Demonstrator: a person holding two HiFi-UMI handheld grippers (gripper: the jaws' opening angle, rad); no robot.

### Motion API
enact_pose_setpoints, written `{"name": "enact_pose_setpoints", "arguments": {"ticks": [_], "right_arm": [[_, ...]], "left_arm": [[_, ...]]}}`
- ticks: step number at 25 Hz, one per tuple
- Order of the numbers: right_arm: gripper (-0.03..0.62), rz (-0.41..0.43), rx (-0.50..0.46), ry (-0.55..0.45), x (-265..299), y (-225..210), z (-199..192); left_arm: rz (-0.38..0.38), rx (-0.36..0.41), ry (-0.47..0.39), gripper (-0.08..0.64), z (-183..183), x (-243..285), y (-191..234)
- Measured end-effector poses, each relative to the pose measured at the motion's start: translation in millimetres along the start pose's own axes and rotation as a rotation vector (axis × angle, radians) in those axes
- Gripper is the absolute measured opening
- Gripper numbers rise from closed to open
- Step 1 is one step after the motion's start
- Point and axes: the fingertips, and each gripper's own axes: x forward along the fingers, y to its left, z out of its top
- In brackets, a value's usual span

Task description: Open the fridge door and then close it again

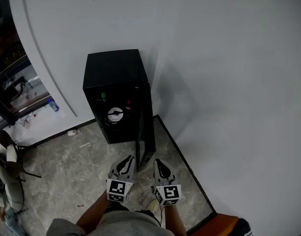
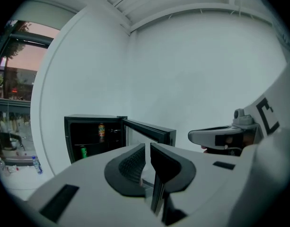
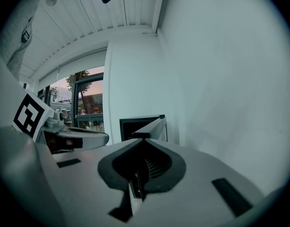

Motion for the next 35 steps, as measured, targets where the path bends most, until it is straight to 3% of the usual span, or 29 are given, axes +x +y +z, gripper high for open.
{"name": "enact_pose_setpoints", "arguments": {"ticks": [11, 25, 35], "right_arm": [[0.026, 0.022, -0.017, 0.010, 13, 18, -6], [0.026, -0.001, -0.024, 0.026, 10, 10, -14], [0.026, -0.018, -0.044, 0.055, 15, -5, -44]], "left_arm": [[0.057, -0.010, 0.018, 0.028, -12, -2, 37], [0.041, -0.016, 0.020, 0.028, -13, 0, 34], [0.022, -0.031, 0.054, 0.028, -42, 2, 34]]}}
